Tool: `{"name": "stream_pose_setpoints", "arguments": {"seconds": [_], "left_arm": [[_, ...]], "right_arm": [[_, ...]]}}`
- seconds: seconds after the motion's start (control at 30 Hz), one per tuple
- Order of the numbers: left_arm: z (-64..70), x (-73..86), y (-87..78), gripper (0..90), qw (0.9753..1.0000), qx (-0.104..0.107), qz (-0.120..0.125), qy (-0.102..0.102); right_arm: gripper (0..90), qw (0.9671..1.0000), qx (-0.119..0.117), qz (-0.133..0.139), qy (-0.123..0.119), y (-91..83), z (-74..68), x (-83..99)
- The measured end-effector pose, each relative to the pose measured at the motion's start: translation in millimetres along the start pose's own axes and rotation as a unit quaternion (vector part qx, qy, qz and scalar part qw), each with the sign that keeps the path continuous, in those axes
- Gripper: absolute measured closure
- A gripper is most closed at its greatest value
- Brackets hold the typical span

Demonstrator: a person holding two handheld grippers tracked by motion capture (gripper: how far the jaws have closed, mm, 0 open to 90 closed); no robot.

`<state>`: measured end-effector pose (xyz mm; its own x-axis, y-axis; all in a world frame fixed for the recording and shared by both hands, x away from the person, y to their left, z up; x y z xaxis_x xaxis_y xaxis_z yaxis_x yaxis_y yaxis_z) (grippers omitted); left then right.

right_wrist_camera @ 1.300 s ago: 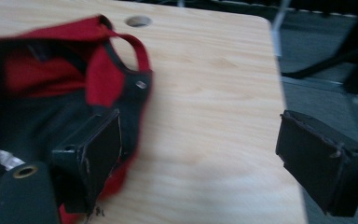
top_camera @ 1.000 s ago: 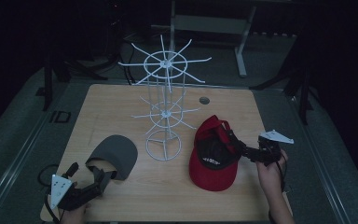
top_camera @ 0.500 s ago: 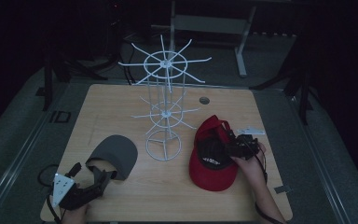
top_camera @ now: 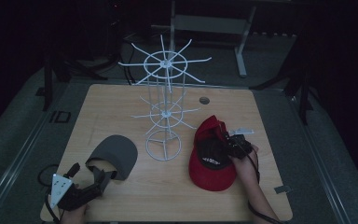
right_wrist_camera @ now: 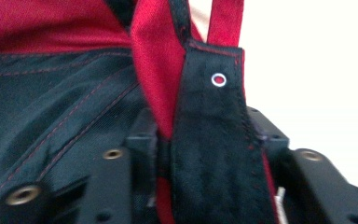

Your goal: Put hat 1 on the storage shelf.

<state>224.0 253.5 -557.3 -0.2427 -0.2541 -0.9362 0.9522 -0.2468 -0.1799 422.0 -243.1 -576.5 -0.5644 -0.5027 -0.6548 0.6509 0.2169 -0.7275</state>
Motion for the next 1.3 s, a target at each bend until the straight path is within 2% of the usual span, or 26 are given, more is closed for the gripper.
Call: {"name": "stream_pose_setpoints", "arguments": {"seconds": [0.13, 0.2, 0.23, 0.3, 0.4, 0.5, 0.63, 0.9, 1.17, 1.23, 1.3], "left_arm": [[0.2, 0.1, 0.2, 4.0, 1.0, -0.003, -0.002, 0.001], [-0.1, -0.1, 0.3, 4.1, 1.0, -0.002, -0.004, -0.004], [-0.3, -0.3, 0.3, 4.1, 0.9999, 0.001, -0.004, -0.009], [-1.1, -0.5, 0.1, 4.1, 0.9999, 0.002, -0.004, -0.015], [-1.2, -0.5, 0.3, 4.1, 0.9999, 0.0, -0.003, -0.014], [-0.5, -0.3, 0.5, 4.1, 0.9999, -0.002, -0.004, -0.009], [-1.0, 0.2, 0.9, 4.1, 1.0, -0.004, -0.001, -0.007], [-0.2, -0.1, 0.9, 4.1, 1.0, -0.006, -0.003, -0.002], [2.0, -1.0, 2.0, 4.1, 0.9999, -0.011, -0.008, 0.004], [4.0, -0.8, 2.6, 4.0, 0.9997, -0.011, -0.017, 0.012], [7.5, -0.2, 2.9, 4.1, 0.9991, 0.001, -0.034, 0.025]], "right_arm": [[76.7, 0.9999, -0.013, 0.002, -0.004, -0.6, -3.3, -0.5], [83.1, 0.9999, -0.009, 0.001, -0.011, -2.0, -3.0, -1.0], [83.8, 0.9999, 0.002, 0.006, -0.013, -3.9, -2.8, -1.3], [84.3, 0.9995, 0.019, 0.018, -0.019, -9.2, -3.0, -2.8], [84.6, 0.9989, 0.026, 0.035, -0.02, -17.2, -2.5, -5.4], [84.9, 0.9976, 0.029, 0.057, -0.026, -33.7, -2.6, -13.6], [85.1, 0.9945, 0.049, 0.087, -0.029, -57.9, 0.2, -26.6], [85.4, 0.9893, 0.051, 0.135, -0.018, -97.2, 6.8, -44.0], [85.4, 0.9822, 0.055, 0.179, -0.015, -134.2, 9.4, -55.3], [85.4, 0.9815, 0.051, 0.184, -0.013, -140.9, 10.1, -57.2], [85.4, 0.9804, 0.056, 0.188, -0.018, -146.8, 10.3, -58.0]]}}
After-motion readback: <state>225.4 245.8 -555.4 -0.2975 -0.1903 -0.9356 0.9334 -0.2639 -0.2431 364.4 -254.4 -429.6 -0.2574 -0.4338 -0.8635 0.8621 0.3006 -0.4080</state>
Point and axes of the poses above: each handheld gripper's, and its own axes: y roughly forward along the jaws, x roughly out of its underside, z roughly to its right, the point moved 4 cm from there along y, roughly forward along the jaws, and after that the axes turned 10 degrees about -y, right-handed, at the moved point
